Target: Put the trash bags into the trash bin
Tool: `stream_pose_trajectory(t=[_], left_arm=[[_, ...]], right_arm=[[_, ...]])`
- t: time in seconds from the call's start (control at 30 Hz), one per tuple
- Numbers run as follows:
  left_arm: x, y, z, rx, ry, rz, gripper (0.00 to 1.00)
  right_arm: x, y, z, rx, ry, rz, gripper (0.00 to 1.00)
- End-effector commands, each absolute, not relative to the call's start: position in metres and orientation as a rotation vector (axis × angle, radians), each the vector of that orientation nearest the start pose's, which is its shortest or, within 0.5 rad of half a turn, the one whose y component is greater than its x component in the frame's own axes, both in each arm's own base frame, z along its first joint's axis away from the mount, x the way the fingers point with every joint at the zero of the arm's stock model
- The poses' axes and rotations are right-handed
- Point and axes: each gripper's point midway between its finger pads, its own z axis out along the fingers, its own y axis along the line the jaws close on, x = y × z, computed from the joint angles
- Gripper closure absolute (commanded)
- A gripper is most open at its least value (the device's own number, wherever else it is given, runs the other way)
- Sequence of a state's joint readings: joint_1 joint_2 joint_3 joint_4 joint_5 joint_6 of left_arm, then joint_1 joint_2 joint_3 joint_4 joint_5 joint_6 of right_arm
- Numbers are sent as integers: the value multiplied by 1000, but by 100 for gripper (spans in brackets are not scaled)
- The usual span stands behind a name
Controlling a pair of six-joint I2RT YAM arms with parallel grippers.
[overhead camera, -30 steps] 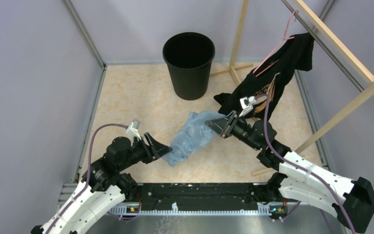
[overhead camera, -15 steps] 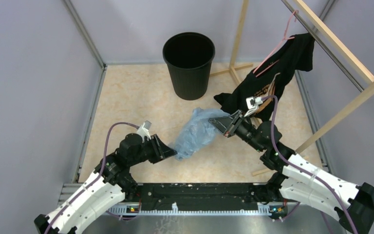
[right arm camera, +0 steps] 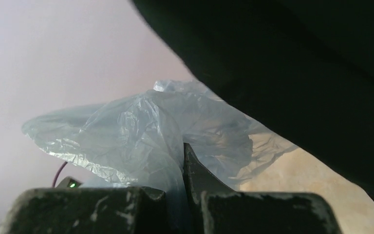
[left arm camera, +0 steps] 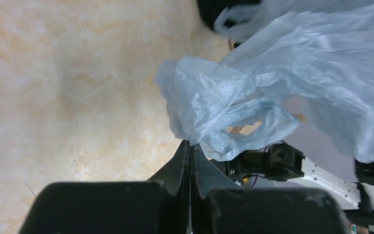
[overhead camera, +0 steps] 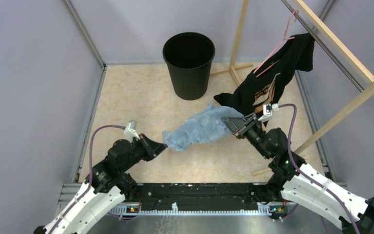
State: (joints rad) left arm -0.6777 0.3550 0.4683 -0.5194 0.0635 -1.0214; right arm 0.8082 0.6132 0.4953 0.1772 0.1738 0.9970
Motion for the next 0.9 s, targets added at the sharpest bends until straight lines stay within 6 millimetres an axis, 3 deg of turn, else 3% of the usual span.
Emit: stream_pose_trajectory(t=[0.0, 0.13, 0.37, 0.53, 0.73, 0.8, 0.87], left_arm=[[156, -150, 237, -333, 1871, -1086, 100], [152, -128, 267, -336, 1750, -1047, 100], [148, -106, 295, -241, 1733, -889, 100], [148, -113, 331, -37, 1693, -831, 100], [147, -133, 401, 187, 1622, -832, 100], [145, -145, 418, 249, 1597, -874, 100], [148, -155, 421, 270, 1597, -900, 100]], right_arm=[[218, 206, 258, 530, 1645, 1275, 100], [209, 217, 247, 508, 1639, 1388, 100], [212, 215, 196, 620, 1792, 1323, 100], [215, 214, 170, 623, 1872, 1237, 100], [223, 240, 156, 427, 1988, 1174, 100], [224, 258, 159, 291, 1992, 1209, 93], [226, 265, 145, 197, 2071, 1137, 82]])
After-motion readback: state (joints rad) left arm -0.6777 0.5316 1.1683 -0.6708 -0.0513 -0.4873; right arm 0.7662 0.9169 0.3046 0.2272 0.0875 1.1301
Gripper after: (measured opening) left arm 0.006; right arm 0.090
